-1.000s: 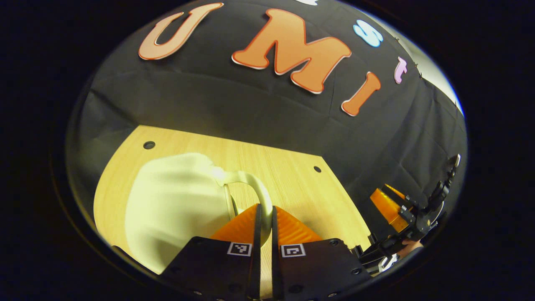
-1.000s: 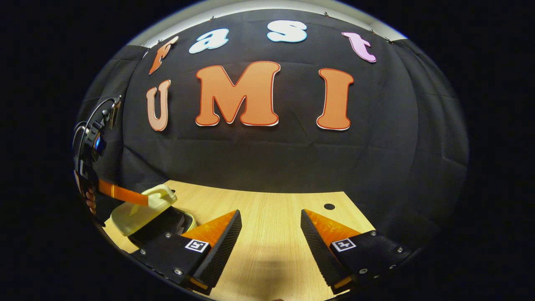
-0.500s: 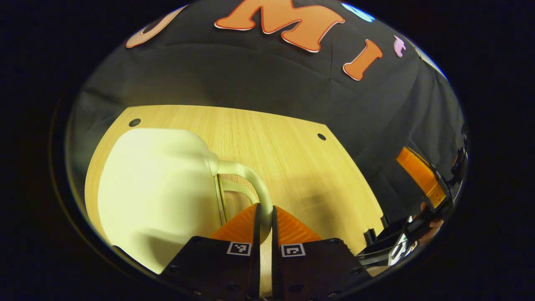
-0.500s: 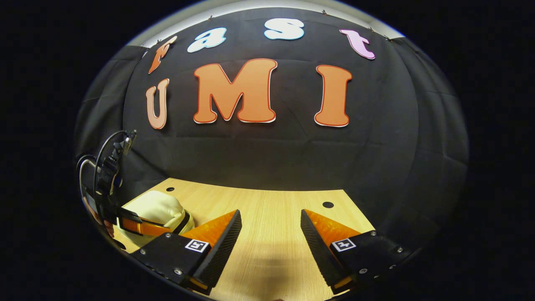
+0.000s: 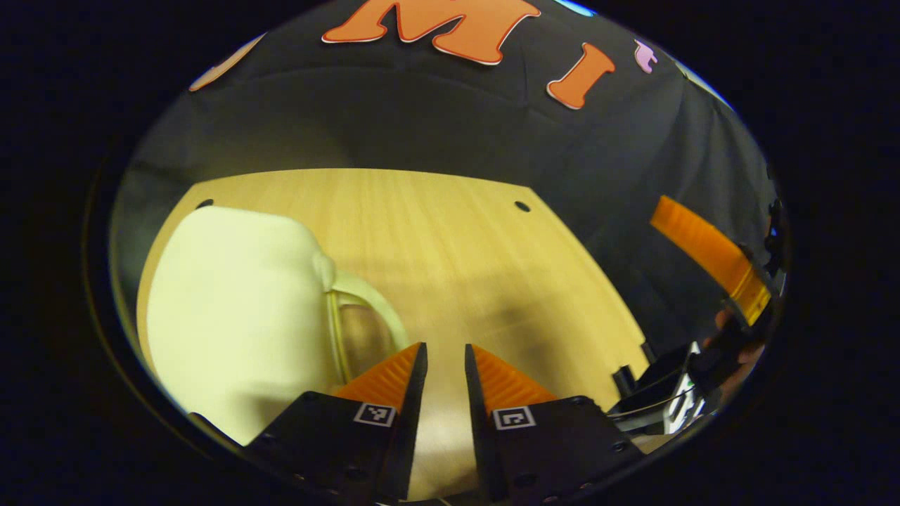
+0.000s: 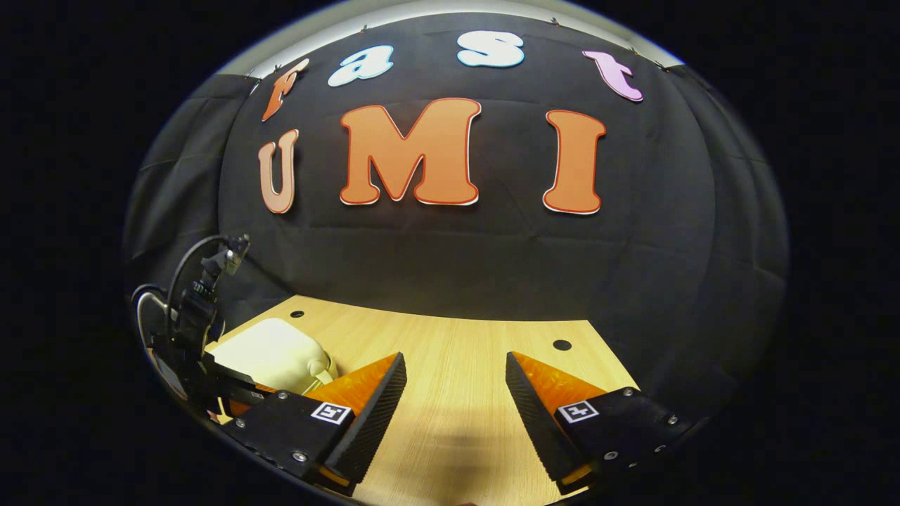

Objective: First open the suitcase, pack the skin care products into it, and then close the suitcase.

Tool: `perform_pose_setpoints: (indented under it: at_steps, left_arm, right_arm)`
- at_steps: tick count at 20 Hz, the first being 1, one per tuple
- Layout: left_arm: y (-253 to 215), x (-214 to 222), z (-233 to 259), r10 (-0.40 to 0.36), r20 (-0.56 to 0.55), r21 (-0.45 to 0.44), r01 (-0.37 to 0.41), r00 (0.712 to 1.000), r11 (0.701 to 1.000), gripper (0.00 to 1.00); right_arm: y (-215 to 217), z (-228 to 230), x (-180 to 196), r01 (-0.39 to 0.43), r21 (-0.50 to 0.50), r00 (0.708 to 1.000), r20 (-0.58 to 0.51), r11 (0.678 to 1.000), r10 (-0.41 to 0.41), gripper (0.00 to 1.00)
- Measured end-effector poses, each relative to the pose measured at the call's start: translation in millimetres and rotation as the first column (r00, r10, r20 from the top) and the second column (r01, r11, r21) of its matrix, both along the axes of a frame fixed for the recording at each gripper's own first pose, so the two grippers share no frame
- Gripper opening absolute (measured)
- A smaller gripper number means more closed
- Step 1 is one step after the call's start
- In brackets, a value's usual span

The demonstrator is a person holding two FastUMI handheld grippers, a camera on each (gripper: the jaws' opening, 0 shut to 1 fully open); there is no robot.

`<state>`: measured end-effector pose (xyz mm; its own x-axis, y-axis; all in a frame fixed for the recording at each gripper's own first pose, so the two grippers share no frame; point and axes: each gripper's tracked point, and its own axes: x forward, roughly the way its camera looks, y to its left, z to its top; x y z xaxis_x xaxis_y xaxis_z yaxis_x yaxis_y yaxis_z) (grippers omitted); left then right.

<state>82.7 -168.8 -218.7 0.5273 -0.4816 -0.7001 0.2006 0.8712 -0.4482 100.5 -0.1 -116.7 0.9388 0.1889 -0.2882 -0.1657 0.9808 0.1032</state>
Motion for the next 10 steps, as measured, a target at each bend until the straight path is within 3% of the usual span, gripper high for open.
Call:
perform_pose_setpoints:
  at_steps: [1,2,3,5,7,9,10]
  left_arm:
    - [1.7,6.1,7.8,0.01,0.047,0.021,-0.011,0.999,1.0,0.53]
    - [5.2,15.7,24.7,0.015,0.121,0.052,-0.022,0.993,0.998,0.62]
    - [6.7,20.8,38.7,0.026,0.162,0.068,-0.038,0.986,0.997,0.84]
    - [10.6,27.9,62.2,0.052,0.242,0.082,-0.073,0.969,0.994,0.94]
    - [15.6,38.2,92.0,0.09,0.336,0.074,-0.121,0.937,0.99,0.97]
    - [29.4,47.7,139.6,0.164,0.471,0.047,-0.211,0.867,0.976,0.98]
    - [41.5,52.5,161.7,0.2,0.557,0.044,-0.269,0.806,0.962,0.98]
  right_arm:
    - [-1.0,3.3,0.8,0.001,0.002,1.0,0.007,1.0,-0.001,0.91]
    - [-1.1,10.5,2.6,0.005,0.01,1.0,0.024,1.0,-0.006,0.92]
    - [-1.3,14.6,3.5,0.005,0.013,0.999,0.037,1.0,-0.005,0.92]
    - [-0.1,25.5,4.9,0.003,0.016,0.998,0.063,1.0,-0.004,0.92]
    - [1.5,40.7,4.9,0.003,0.022,0.995,0.102,1.0,-0.005,0.91]
    - [3.5,60.9,3.2,-0.002,0.024,0.987,0.158,1.0,-0.002,0.91]
    - [5.6,68.1,2.5,-0.008,0.027,0.984,0.176,1.0,0.003,0.91]
